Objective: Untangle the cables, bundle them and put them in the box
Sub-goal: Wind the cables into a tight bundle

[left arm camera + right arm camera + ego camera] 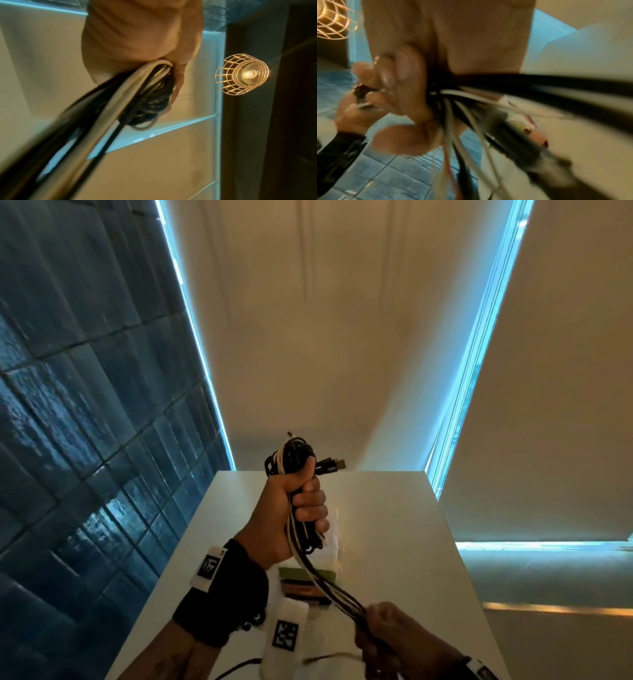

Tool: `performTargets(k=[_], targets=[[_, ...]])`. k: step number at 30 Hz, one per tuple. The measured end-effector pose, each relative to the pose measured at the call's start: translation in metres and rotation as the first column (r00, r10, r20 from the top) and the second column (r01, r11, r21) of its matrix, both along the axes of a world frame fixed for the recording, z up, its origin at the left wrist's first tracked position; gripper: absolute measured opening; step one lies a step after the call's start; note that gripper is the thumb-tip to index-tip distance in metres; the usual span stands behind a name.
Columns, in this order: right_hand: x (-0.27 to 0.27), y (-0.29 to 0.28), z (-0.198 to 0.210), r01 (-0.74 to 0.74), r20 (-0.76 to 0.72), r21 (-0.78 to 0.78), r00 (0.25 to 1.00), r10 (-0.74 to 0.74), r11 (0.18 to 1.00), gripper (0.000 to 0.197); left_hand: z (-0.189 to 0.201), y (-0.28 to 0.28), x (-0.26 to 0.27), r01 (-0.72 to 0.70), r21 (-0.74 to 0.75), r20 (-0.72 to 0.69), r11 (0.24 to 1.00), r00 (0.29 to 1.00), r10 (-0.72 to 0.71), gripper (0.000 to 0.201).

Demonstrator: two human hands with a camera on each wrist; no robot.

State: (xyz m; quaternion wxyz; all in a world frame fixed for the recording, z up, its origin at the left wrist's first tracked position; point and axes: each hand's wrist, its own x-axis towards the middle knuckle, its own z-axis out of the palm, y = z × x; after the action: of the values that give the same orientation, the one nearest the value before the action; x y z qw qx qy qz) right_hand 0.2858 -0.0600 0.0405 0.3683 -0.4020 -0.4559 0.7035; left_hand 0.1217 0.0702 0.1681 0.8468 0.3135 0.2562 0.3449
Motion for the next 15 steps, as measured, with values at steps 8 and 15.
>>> performTargets(k=[8,15], targets=[[0.074,0.000,0.046,-0.262,0.165,-0.065,0.949,0.269,0.963,0.033,-0.021,-0.014,-0.019,0.151,0.052,-0.221,0.987,0.966,-0.136,0.041],[0.091,0.025,0.111,-0.174,0.554,0.165,0.831,0.055,0.971,0.039,-0.029,-0.041,0.001,0.247,0.132,-0.383,0.960,0.906,-0.180,0.039]])
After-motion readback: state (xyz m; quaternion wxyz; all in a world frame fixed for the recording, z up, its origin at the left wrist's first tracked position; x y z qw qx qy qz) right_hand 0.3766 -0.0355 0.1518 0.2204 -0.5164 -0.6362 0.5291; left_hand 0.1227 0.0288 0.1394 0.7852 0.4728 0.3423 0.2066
